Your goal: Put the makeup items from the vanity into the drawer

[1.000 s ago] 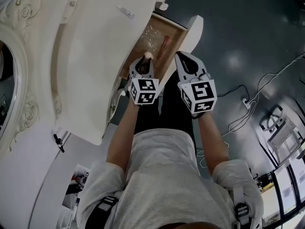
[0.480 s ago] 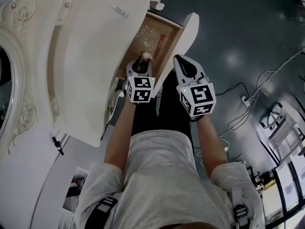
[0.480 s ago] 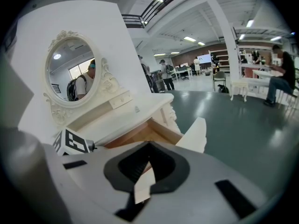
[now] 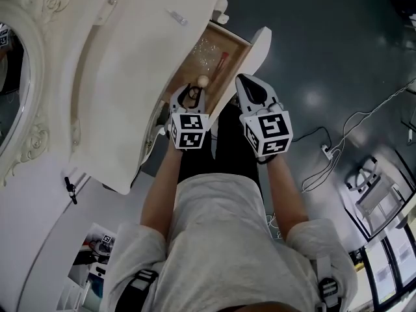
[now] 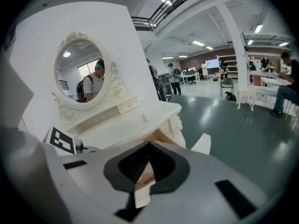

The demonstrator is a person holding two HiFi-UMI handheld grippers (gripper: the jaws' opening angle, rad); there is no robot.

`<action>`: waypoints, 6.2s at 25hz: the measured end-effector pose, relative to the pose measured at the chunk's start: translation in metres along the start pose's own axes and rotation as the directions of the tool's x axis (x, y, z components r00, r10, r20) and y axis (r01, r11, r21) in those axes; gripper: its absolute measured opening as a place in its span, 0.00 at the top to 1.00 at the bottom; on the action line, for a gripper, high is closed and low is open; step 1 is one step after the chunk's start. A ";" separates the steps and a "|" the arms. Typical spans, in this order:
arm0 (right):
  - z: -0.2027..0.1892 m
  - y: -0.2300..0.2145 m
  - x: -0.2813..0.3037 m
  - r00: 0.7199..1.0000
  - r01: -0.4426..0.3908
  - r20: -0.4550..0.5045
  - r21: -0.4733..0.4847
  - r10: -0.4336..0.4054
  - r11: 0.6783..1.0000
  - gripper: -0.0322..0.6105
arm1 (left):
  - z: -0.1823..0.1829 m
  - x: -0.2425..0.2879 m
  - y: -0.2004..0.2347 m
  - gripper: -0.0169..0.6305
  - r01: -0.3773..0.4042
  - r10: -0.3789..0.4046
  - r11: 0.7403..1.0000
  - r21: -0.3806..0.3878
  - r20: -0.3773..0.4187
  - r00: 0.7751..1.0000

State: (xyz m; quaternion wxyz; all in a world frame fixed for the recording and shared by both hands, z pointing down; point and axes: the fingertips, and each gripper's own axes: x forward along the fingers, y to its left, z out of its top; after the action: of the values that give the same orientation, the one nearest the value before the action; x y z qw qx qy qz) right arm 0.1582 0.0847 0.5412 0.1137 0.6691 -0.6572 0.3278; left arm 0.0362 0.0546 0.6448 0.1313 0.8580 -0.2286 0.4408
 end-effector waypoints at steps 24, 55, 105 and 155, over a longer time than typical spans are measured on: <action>0.085 0.094 -0.005 0.987 -0.160 -0.021 -0.244 0.160 0.957 0.93 | 0.078 -0.145 0.063 0.96 -0.164 0.237 0.948 -0.272 0.263 0.935; 0.114 0.107 0.100 0.949 -0.291 -0.226 -0.355 0.220 0.888 0.93 | 0.094 -0.116 0.116 0.96 -0.197 0.302 0.889 -0.413 0.204 0.931; 0.065 0.045 0.230 0.862 -0.263 -0.506 -0.478 -0.018 0.838 0.76 | 0.068 -0.071 0.154 0.96 -0.241 0.304 0.840 -0.487 0.054 0.951; -0.019 0.086 0.114 0.732 -0.588 -0.631 -0.395 0.257 0.705 0.83 | 0.058 -0.059 0.078 0.96 -0.151 0.194 0.903 -0.402 0.067 0.979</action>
State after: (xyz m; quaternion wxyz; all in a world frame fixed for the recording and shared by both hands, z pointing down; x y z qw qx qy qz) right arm 0.0617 -0.0058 0.5984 0.4039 0.3070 -0.8063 0.3042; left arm 0.0070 -0.0209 0.5648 0.2500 0.8121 -0.3945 0.3497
